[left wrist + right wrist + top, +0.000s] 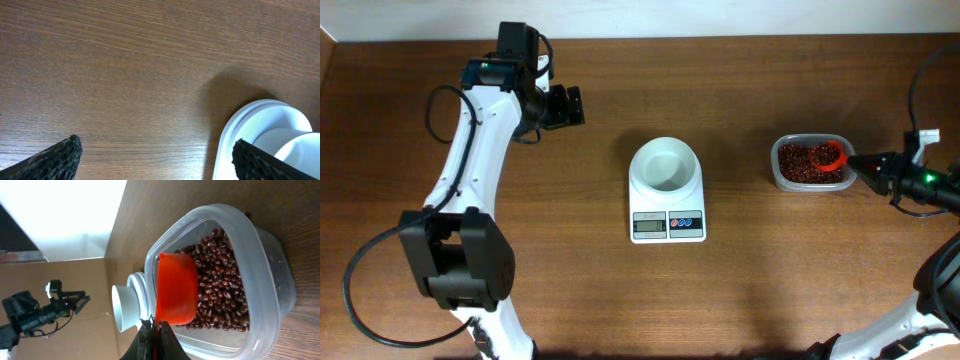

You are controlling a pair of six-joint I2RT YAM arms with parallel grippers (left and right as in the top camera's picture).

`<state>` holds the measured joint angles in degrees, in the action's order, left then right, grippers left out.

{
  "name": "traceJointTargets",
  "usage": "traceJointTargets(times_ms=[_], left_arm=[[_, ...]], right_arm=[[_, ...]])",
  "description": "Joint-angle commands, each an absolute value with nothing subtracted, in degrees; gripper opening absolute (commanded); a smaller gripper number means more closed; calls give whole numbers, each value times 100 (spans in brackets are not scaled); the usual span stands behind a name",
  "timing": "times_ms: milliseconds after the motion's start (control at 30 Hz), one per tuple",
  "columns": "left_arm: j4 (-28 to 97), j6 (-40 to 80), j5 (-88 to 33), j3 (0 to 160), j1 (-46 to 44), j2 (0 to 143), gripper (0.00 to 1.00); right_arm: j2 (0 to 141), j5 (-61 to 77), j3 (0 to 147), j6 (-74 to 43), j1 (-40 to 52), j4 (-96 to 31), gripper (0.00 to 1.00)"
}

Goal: Scoop item into bowl and weigh 50g on scale
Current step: 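Scoop beans with the right gripper and lift the scoop toward the bowl, then carry the filled red scoop with the right gripper over the white bowl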

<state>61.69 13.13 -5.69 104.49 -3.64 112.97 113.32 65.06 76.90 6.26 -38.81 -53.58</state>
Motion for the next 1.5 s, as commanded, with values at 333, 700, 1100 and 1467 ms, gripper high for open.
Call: traceJointTargets(times_ms=[333, 700, 1100, 1467], left_arm=[[6180, 1385, -508, 10536, -360, 11153, 99], [6178, 1382, -508, 10536, -360, 11150, 99], [6178, 1382, -508, 10536, -360, 11153, 99], [6178, 1385, -508, 10536, -362, 11153, 99]], right_arm=[[11395, 7185, 7682, 1758, -4132, -5774, 4], [11395, 8088, 7682, 1712, -4132, -6167, 4], [11395, 8296, 7682, 1717, -3448, -6283, 4], [11395, 8300, 7682, 1712, -1105, -6139, 4]])
